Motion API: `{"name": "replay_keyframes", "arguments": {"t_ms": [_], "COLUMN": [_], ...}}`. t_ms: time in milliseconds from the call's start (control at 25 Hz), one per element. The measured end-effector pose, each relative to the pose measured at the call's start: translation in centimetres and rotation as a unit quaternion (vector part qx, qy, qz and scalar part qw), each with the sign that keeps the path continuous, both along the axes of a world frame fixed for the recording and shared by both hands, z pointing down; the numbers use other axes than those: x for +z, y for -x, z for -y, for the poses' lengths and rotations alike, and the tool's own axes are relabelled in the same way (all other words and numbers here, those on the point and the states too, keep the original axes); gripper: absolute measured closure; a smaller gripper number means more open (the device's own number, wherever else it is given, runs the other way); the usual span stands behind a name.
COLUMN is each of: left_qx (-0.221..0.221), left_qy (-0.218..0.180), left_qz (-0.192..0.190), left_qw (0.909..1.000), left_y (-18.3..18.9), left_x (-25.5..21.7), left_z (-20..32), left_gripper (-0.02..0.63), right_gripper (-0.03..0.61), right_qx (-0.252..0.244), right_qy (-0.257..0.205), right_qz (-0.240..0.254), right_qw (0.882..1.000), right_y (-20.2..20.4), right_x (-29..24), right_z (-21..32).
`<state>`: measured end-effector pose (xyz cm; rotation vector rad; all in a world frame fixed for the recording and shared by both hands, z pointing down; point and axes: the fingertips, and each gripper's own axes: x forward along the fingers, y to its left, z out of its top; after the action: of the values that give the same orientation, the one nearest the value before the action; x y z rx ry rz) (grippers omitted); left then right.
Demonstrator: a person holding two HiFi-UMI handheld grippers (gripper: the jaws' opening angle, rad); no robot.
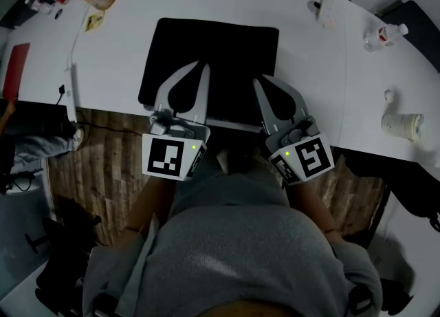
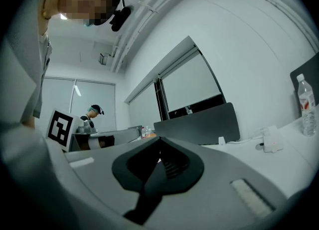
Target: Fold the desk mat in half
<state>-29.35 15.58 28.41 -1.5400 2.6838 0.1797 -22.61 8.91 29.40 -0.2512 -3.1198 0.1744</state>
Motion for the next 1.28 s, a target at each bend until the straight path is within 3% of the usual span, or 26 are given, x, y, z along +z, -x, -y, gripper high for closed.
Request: {"name": "replay_keyframes", "arguments": {"t_ms": [800, 1280], "left_qx": [0.049, 0.047], "left_qy": [-0.029, -0.032], "left_qz": [0.017, 0.011], "left_qw": [0.9982, 0.9984], "left_y": [-4.9, -4.4], "left_x": [-2.0, -2.2], "left_z": [-9.3, -10.7], "left_gripper": [0.615, 0.615], "right_gripper": [0.577, 0.577], "right_qx": [0.058, 0.054], "right_qy": [-0.036, -0.049], "right_qz": [0.007, 0.007], "right_qw": [0.998, 0.997], "right_y": [-5.8, -5.8], "right_x": [-0.7, -1.0], "right_z": [-9.1, -10.7]}}
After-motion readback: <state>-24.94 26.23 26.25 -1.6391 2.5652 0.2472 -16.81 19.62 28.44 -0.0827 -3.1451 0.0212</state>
